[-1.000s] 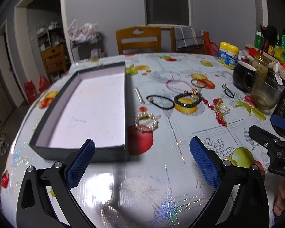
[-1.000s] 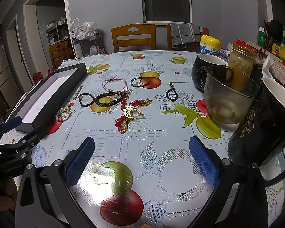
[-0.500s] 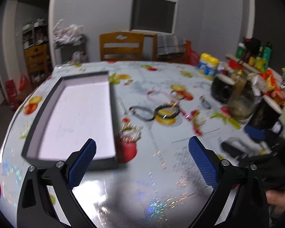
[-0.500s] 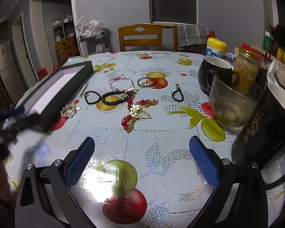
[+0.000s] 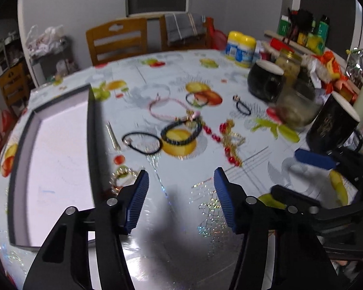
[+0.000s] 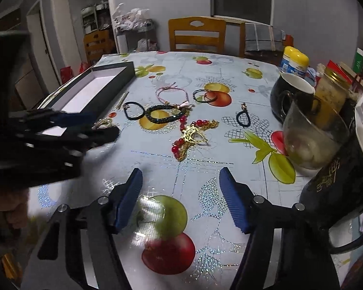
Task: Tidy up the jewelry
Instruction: 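Grasp the gold-and-red pendant chain with the right gripper while the left gripper grasps the pearl clip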
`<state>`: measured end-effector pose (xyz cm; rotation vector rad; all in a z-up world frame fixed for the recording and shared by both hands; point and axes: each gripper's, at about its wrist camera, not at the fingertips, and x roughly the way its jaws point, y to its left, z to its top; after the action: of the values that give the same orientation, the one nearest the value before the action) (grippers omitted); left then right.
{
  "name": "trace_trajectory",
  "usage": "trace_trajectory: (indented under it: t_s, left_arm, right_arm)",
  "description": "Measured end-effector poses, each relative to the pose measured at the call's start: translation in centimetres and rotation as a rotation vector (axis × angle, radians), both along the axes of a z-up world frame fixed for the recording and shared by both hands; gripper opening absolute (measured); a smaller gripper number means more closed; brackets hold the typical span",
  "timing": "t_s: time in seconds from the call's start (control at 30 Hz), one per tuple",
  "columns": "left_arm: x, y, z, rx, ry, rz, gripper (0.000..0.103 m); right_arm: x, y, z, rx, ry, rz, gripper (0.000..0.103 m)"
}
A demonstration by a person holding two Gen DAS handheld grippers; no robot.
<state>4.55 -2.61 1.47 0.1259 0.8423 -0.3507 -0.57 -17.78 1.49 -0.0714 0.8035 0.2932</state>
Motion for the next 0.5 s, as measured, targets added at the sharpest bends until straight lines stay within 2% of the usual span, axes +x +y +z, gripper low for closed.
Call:
trace_trajectory:
  t_s: [0.07,0.2,0.33,0.5]
  left_arm:
    - [0.2,0.0,-0.6,0.007,0.011,0.0,0.057]
    - [0.4,0.5,-1.4,0.027,0.025,0.011,0.055]
    - [0.7,1.6,-1.9,0.027,0.04,0.031,0.055]
    - [0.7,2.1,-2.2,0.049,0.037,0.034,0.055]
  right_arm:
    - [0.0,0.1,0.5,-0.017,-0.005,0.015,0.064]
    - [1.3,-0.3,0.7,-0.015,0.01,0.022,0.05]
    - [3.7,-0.1,-1.0,0.007,0.085,0.033,0.05]
    - [6.1,1.0,-2.4,-0.014,0.11,0.039,0.05]
